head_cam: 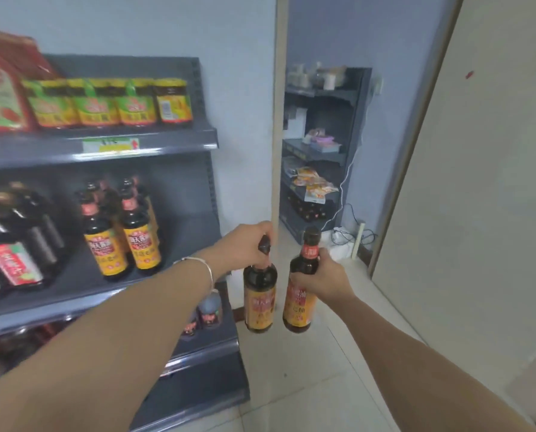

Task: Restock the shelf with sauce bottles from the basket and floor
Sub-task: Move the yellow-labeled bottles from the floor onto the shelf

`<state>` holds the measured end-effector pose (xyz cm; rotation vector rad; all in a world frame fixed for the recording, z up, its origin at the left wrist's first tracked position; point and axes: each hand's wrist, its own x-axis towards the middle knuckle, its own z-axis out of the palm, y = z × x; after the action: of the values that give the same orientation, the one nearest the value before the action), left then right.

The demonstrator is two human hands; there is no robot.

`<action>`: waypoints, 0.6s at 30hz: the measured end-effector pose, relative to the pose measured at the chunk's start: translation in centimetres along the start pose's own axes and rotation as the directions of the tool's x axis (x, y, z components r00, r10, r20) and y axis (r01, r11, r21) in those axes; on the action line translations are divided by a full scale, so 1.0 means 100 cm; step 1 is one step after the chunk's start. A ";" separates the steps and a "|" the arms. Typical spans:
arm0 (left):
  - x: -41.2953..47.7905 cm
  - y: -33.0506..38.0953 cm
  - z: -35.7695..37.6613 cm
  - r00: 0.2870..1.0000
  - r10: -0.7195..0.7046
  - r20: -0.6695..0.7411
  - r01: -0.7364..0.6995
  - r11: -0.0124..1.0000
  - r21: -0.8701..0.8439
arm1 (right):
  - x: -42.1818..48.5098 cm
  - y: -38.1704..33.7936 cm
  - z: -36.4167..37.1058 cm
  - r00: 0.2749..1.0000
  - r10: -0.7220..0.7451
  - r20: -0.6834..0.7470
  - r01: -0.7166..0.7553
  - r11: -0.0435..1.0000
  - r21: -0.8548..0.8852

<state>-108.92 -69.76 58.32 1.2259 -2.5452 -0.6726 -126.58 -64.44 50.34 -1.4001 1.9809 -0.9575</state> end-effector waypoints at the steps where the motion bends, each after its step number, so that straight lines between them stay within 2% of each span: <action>1: -0.004 -0.005 -0.013 0.998 -0.023 -0.055 0.021 0.999 -0.038 | 0.006 -0.016 0.003 0.999 -0.045 -0.001 0.045 0.999 0.015; 5: -0.015 -0.031 -0.050 0.945 -0.179 -0.273 0.120 0.968 -0.221 | 0.028 -0.071 0.025 0.980 -0.196 0.025 0.195 0.980 0.032; 9: -0.016 -0.064 -0.071 0.828 -0.332 -0.452 0.156 0.910 -0.384 | 0.051 -0.111 0.055 0.957 -0.285 0.049 0.283 0.958 0.048; 18: 0.006 -0.128 -0.103 0.804 -0.283 -0.524 0.115 0.937 -0.330 | 0.108 -0.156 0.119 0.938 -0.329 0.107 0.324 0.944 0.055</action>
<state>-96.57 -80.22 60.85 1.3559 -1.7811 -0.5776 -112.23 -80.89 55.19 -1.7590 1.6690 -1.0221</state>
